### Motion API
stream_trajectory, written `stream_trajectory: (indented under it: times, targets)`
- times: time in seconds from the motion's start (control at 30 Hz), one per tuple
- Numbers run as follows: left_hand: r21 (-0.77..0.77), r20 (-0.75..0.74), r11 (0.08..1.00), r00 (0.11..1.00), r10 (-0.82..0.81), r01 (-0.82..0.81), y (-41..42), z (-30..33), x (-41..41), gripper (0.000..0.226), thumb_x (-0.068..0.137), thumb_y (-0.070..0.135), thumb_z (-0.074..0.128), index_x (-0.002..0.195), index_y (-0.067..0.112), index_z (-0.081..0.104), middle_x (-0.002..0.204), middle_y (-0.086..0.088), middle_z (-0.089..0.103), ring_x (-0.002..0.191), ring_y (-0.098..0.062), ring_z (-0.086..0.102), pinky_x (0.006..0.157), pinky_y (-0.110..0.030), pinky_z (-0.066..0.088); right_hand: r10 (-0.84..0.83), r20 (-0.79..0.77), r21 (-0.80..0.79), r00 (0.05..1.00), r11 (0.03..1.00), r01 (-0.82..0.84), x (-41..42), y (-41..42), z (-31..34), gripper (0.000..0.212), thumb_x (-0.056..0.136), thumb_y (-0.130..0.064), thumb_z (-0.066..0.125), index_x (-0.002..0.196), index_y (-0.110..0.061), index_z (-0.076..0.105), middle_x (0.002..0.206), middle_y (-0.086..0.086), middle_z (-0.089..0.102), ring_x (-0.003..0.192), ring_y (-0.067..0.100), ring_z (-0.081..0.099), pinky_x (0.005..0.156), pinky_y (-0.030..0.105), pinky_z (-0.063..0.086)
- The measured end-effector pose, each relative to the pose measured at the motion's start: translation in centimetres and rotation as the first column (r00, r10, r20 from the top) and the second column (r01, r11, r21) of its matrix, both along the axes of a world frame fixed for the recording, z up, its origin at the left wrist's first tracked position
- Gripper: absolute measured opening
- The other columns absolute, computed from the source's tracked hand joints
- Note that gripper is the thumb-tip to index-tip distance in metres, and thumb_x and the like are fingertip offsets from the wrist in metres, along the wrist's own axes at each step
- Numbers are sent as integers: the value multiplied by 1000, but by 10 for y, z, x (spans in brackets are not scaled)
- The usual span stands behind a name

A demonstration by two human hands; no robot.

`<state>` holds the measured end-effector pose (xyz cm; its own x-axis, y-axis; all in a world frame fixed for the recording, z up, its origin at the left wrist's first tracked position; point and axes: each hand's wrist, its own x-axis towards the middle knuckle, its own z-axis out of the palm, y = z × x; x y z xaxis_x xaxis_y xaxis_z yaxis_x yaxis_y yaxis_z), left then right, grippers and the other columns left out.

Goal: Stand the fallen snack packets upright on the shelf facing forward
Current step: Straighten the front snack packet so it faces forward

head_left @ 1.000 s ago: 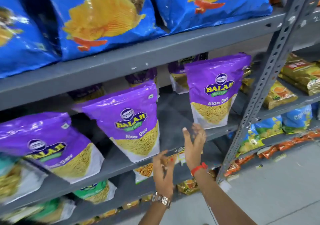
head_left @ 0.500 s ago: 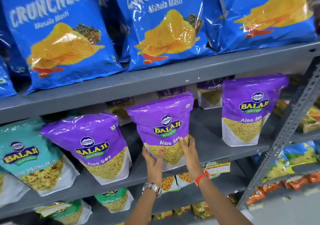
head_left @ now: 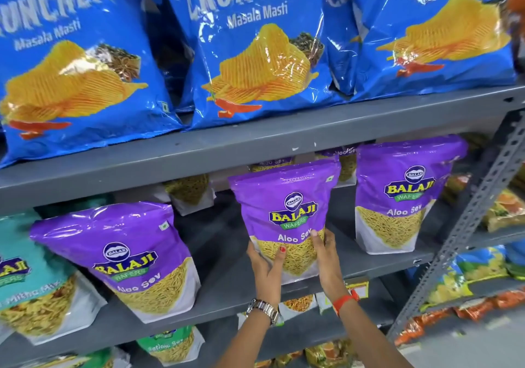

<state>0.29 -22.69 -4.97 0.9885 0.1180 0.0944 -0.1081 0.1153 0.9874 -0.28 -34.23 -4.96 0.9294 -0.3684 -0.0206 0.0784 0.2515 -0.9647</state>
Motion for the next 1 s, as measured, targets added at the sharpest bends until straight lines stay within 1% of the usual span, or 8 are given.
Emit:
stream_trajectory:
  times: [0.23,0.4,0.57,0.7,0.8,0.87,0.93,1.0]
  targets:
    - [7,4,1000,1000,7,-7,-10,-3,-2,58,83,10,59,119,39,25,119,22,47,99,15,56,77,-7,50,-31,3,-4,1000,999,31,0,-8,-8,30,88,-37,53,115,-28,44,99,-16,62,76,-15,64,55,2,47]
    - [38,-10,998,999,-43,44,0,-2,-5,59,83,11,58,128,26,22,118,12,51,100,7,58,84,-16,50,-38,-4,17,999,999,38,-2,-3,-9,21,91,-32,53,110,-30,45,99,-13,62,76,-12,66,56,4,49]
    - [46,-6,998,999,-36,37,15,1,-8,55,84,11,58,122,30,24,113,19,50,92,16,58,72,-4,49,26,-2,-19,1000,999,-26,-3,10,-5,27,85,-44,53,110,-36,44,100,-15,62,78,-14,65,56,3,48]
    - [69,-15,997,999,-36,37,30,3,-8,55,84,12,58,124,27,23,114,16,50,99,10,52,73,-2,47,73,-11,-53,997,996,-74,-2,19,-1,36,72,-58,55,101,-40,46,98,-18,63,80,-13,65,57,4,50]
    - [103,-17,993,998,-60,61,37,8,-7,58,83,12,59,127,23,22,114,18,47,98,11,52,76,-3,45,78,-7,-57,997,995,-79,-5,21,7,48,72,-57,55,112,-34,42,103,-16,60,81,-13,65,59,6,51]
    - [95,-15,994,999,-48,49,39,10,-13,69,82,11,61,135,19,18,119,19,42,103,14,51,81,-5,43,0,29,-27,1000,1000,1,-11,25,4,54,78,-47,59,123,-24,39,115,-8,57,96,-5,64,71,13,54]
    - [97,22,995,1000,-11,9,43,6,-27,72,81,11,62,138,20,18,123,29,34,105,29,40,80,5,38,-202,52,-72,978,976,206,-23,36,-2,52,84,-38,62,127,-18,41,126,0,48,112,9,56,90,24,50]
    - [144,72,988,996,51,-61,53,-1,-51,64,80,19,63,135,21,28,128,30,33,114,23,37,86,5,34,-331,118,-139,936,928,346,-40,54,-10,46,82,-37,63,118,-14,46,116,2,44,106,14,51,90,24,45]
